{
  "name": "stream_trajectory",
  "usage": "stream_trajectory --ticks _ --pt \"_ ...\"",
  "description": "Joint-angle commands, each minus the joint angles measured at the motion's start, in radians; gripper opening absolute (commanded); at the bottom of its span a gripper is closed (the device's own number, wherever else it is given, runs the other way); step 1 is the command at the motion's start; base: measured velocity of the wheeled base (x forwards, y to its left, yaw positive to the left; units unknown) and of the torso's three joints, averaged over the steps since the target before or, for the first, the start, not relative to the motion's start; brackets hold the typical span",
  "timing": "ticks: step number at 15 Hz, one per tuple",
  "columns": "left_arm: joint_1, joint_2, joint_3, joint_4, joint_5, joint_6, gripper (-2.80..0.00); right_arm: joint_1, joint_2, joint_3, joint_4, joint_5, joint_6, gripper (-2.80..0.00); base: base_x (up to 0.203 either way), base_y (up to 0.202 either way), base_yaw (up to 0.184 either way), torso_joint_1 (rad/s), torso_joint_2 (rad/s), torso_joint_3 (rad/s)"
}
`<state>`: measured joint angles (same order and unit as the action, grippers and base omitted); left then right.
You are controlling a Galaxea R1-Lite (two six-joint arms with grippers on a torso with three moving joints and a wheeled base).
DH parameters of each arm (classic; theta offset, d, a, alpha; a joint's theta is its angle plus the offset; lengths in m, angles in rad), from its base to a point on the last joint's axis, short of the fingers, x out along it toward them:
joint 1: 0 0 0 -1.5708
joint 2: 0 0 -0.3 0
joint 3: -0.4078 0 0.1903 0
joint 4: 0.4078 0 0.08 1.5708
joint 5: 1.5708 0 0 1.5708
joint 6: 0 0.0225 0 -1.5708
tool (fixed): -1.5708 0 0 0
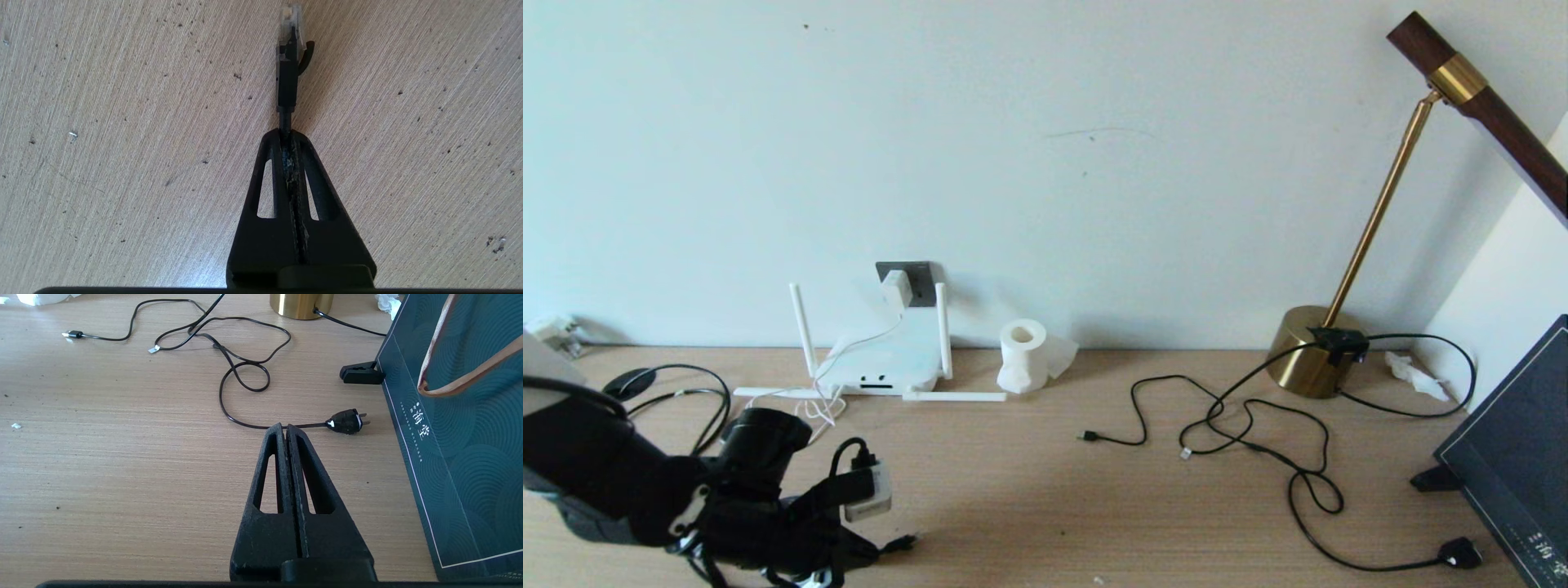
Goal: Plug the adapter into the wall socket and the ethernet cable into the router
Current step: Pick up cable, then hand it to the other hand
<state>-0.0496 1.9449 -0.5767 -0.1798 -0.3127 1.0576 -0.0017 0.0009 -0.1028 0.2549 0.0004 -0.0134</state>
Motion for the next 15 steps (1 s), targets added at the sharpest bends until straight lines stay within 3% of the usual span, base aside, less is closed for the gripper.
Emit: stream_trajectory --ticks 1,3,5,9,13,15 --pt "-0.001 -0.004 0.008 0.0 -0.003 0.005 -2.8 0.0 0.001 0.0 0.001 0.0 0.0 -2.8 0.0 0.0 0.0 0.0 0.0 0.0" --pt "-0.006 -0.02 0.009 -0.017 -0.01 0.005 -2.8 0.0 0.001 0.0 0.001 0.0 0.0 -2.8 0.0 0.0 0.0 0.0 0.0 0.0" --pt "-0.013 -0.073 -0.009 -0.113 -0.078 0.002 -2.8 0.0 0.001 0.0 0.001 0.0 0.0 -2.8 0.0 0.0 0.0 0.0 0.0 0.0" --pt "-0.019 -0.145 -0.22 -0.14 -0.142 -0.031 -2.8 0.0 0.001 0.0 0.001 0.0 0.0 -2.8 0.0 0.0 0.0 0.0 0.0 0.0" --pt "-0.104 -0.192 -0.336 -0.15 -0.155 -0.103 -2.8 0.0 0.001 0.0 0.001 0.001 -0.014 -2.8 0.0 0.0 0.0 0.0 0.0 0.0" --pt "-0.143 -0.219 -0.367 -0.153 -0.138 -0.109 -2.8 0.0 0.001 0.002 0.001 0.0 -0.013 -2.8 0.0 0.0 0.0 0.0 0.0 0.0"
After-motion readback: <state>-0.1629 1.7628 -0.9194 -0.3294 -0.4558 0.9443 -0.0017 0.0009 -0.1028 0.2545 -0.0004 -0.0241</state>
